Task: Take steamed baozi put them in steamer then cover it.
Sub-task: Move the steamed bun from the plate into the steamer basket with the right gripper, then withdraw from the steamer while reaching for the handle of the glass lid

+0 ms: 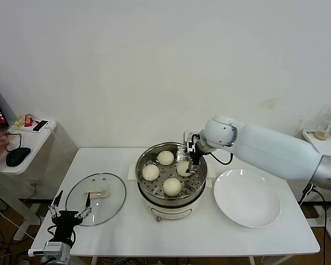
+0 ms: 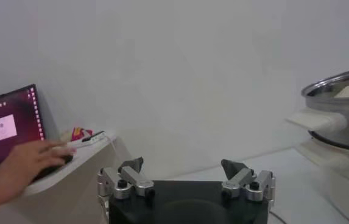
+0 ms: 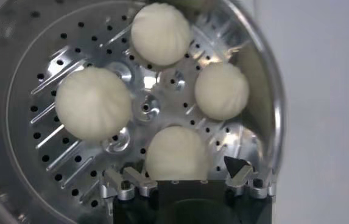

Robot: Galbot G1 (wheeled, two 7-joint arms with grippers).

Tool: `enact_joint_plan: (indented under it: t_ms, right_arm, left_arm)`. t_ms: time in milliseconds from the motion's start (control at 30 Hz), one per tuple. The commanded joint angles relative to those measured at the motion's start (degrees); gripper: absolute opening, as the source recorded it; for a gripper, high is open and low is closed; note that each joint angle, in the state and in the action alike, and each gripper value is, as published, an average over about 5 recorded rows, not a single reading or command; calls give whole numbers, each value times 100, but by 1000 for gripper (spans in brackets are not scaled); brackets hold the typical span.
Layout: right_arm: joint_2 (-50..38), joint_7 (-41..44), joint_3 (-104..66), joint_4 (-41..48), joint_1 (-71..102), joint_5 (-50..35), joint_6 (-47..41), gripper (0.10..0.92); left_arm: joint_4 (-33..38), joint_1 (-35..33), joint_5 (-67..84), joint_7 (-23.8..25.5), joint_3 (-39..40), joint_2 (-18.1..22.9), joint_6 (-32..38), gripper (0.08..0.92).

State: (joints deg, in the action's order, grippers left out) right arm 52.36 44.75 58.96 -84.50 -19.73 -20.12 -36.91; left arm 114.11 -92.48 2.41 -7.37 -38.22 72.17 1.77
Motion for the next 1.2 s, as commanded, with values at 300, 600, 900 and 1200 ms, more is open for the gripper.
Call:
enact_joint_plan:
  t_ms: [300,600,900,1200]
  right_arm:
    - [-1818,-3199,-3477,-1733,3102,-117,1362,823]
    - [-559,-3836,-8267,-1998,7782,939,3508,823]
    - [1811,-3045,-10812,-1942,9968,1137,4809,823]
    - [3025,-3049,-11554,-2294,11009,1286,4722,823]
  left_arm:
    - [-135,101,58,13,88,19,22,823]
    - [-230,117,-34,3,205,85,106,823]
    - [-717,327,-799,-125,288,-84,280,823]
    - [-1320,327,-4287,-584,-68,-605,528,823]
